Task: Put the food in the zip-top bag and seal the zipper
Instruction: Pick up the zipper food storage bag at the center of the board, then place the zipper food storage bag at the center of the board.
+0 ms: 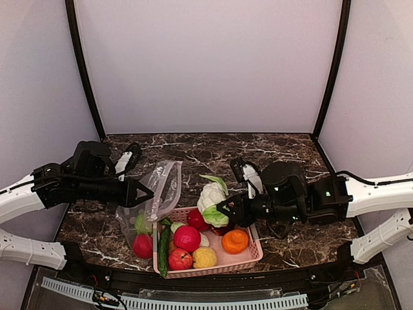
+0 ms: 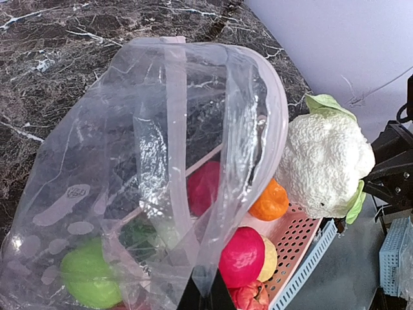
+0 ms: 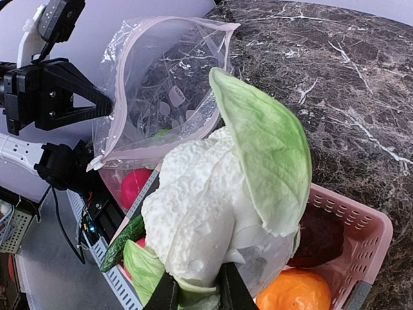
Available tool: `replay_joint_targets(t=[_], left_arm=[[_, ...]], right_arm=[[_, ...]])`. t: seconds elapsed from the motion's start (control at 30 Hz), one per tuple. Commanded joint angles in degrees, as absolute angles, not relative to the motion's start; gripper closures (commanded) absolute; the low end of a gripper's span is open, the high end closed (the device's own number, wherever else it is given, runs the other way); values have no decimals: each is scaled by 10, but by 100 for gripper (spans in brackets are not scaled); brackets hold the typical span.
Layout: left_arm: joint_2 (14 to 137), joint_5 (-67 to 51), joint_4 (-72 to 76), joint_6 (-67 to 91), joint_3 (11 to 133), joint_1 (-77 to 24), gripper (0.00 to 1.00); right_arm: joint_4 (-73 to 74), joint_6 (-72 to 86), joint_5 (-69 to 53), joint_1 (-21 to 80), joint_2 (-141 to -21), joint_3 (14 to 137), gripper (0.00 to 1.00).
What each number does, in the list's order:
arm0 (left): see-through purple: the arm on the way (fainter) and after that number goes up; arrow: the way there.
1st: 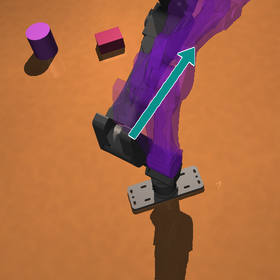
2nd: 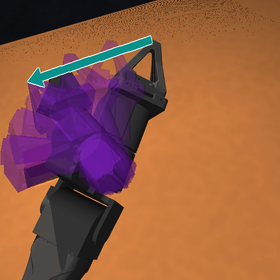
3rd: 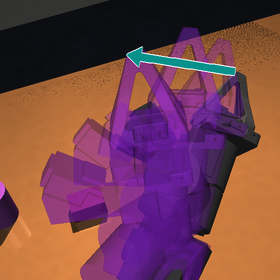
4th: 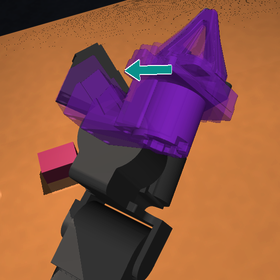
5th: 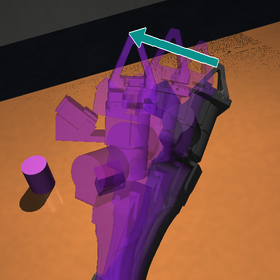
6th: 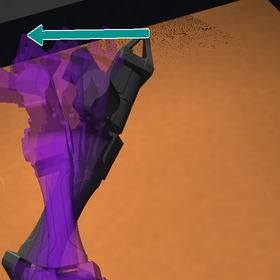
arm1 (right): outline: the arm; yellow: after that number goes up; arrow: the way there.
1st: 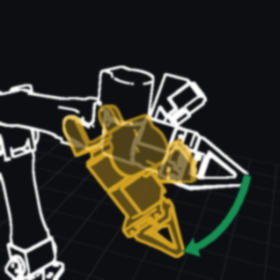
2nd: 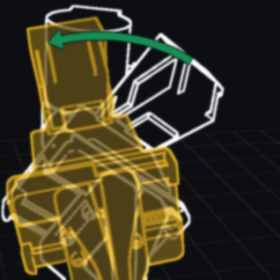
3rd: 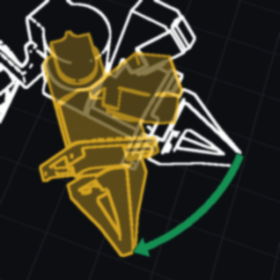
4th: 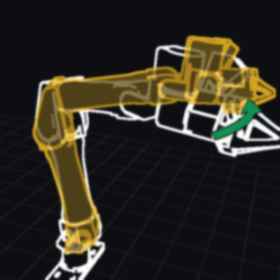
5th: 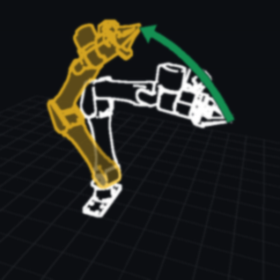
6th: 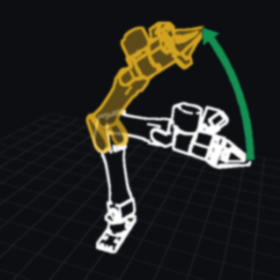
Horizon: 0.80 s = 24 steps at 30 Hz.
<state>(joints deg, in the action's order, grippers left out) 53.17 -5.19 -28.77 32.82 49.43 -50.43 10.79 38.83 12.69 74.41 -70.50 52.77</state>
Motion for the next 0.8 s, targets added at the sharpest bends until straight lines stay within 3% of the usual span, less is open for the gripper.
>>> replay_joint_targets(t=[0.0, 0.33, 0.53, 0.77], left_arm=[[505, -37, -269, 343, 487, -477, 99], [601, -228, -252, 241, 621, -357, 99], [723, -290, -294, 158, 748, -348, 99], [799, -395, -242, 176, 763, -347, 99]], right_arm=[[96, 386, 126, 736, -689, 538, 84], [92, 388, 115, 700, -666, 508, 84], [84, 404, 120, 697, -619, 479, 84], [78, 414, 83, 696, -544, 447, 84]])
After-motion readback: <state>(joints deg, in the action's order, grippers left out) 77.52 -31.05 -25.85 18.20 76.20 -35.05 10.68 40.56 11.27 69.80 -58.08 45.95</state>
